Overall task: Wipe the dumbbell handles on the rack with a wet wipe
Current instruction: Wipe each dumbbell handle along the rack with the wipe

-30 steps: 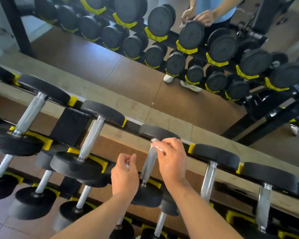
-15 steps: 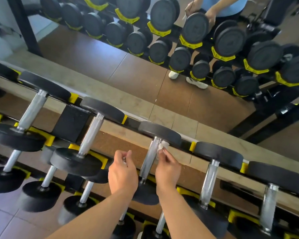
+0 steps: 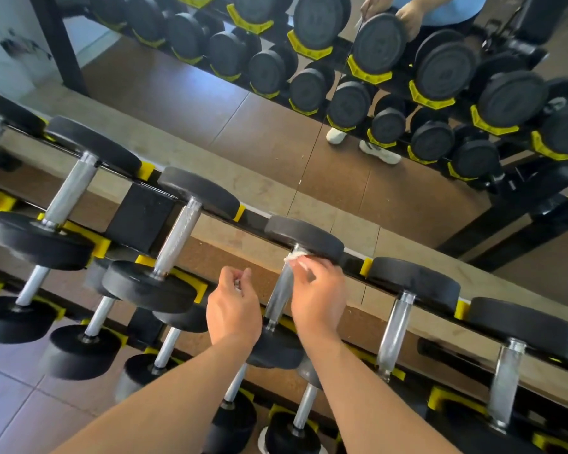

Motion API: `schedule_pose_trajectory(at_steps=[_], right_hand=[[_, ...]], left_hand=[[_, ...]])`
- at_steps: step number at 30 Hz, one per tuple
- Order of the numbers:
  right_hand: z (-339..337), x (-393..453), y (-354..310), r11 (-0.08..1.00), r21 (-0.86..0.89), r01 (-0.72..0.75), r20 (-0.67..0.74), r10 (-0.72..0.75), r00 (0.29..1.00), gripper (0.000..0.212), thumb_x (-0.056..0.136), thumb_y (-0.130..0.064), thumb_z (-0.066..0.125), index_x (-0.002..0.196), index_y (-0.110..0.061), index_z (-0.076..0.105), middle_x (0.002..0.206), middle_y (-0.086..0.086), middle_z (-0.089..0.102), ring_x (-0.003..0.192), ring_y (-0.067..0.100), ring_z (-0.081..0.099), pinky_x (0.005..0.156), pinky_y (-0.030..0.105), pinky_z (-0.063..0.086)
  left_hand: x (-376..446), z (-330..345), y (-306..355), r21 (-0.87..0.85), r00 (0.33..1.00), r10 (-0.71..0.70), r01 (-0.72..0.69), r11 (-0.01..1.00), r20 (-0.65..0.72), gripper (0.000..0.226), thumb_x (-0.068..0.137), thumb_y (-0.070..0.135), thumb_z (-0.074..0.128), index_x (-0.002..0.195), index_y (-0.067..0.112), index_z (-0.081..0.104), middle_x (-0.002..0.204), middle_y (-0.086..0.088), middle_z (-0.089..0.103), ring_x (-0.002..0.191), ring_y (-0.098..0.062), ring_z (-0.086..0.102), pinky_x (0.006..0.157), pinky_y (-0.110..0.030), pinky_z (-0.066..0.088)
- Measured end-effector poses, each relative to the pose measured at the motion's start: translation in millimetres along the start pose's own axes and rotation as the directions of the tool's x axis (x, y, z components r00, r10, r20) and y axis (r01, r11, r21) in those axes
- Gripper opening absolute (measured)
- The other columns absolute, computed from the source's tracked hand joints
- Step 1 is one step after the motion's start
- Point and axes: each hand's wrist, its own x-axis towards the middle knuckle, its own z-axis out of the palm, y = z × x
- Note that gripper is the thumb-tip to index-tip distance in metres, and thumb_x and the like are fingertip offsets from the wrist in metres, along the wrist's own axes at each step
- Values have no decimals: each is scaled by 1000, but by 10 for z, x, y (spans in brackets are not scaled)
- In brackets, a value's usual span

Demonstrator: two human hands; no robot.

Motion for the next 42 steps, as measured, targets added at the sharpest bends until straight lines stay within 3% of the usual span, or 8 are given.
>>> schedule_pose_trajectory(at_steps=[12,15,17,19,22,30,37,42], right_hand=[[68,256,175,835,-377,400,234,-332,914,34,105,-44,40,132,-35,59,87,-5,76,75,16,73,62,36,61],[-10,120,353,961,-163,222,57,-216,975,27,103,-36,50,118,-28,71,85,-7,74,77,12,70,59,32,58],[-1,91,439,984,67,-163,57,160,986,26,104,-38,48,97,-27,71,84,-6,70,82,14,68,62,30,54],[-23,128,414,693,387,-608,296,531,794,18,100,-34,58,94,-25,72,96,0,71,91,18,67,75,32,57],[-72,140,330,484,485,-729,569,458,683,15,95,-26,67,108,-29,72,110,1,73,103,19,67,92,39,57],[-185,-29,340,996,29,-90,341,75,937,32,98,-39,59,123,-23,70,123,-4,69,112,13,63,85,17,46],[-359,-220,282,938,-279,206,779,96,619,23,100,-39,52,109,-36,74,102,-14,74,87,6,66,78,30,56],[-320,-128,46,901,-200,385,802,-75,592,26,98,-43,53,110,-34,74,105,-13,74,95,8,67,84,33,56]], left_hand=[[11,13,-39,11,1000,7,-7,1000,-2,19,104,42,43,98,24,48,72,1,56,56,-11,50,46,-21,31],[22,23,-62,-3,1000,20,-20,1000,-3,19,103,42,43,98,25,48,72,1,57,55,-11,50,47,-22,33],[30,33,-74,-8,1000,21,-21,1000,-8,19,103,42,43,97,25,48,72,0,57,55,-12,51,48,-22,34],[20,30,-67,-5,1000,21,-21,1000,-16,20,103,42,43,97,24,49,72,0,57,56,-13,51,48,-23,34],[9,21,-48,-16,999,22,-23,1000,-23,20,104,42,43,98,23,50,73,1,56,58,-13,52,49,-23,34],[-9,-1,-29,-36,998,-24,22,999,-53,24,104,45,40,97,24,50,77,4,57,68,-13,56,55,-26,39],[-8,-26,-41,-87,995,-48,40,995,-89,42,106,44,31,83,14,50,68,1,49,60,-14,45,52,-28,29],[-4,-38,-38,-103,993,-47,35,994,-111,46,105,46,34,79,12,49,67,-1,50,59,-12,44,51,-27,30]])
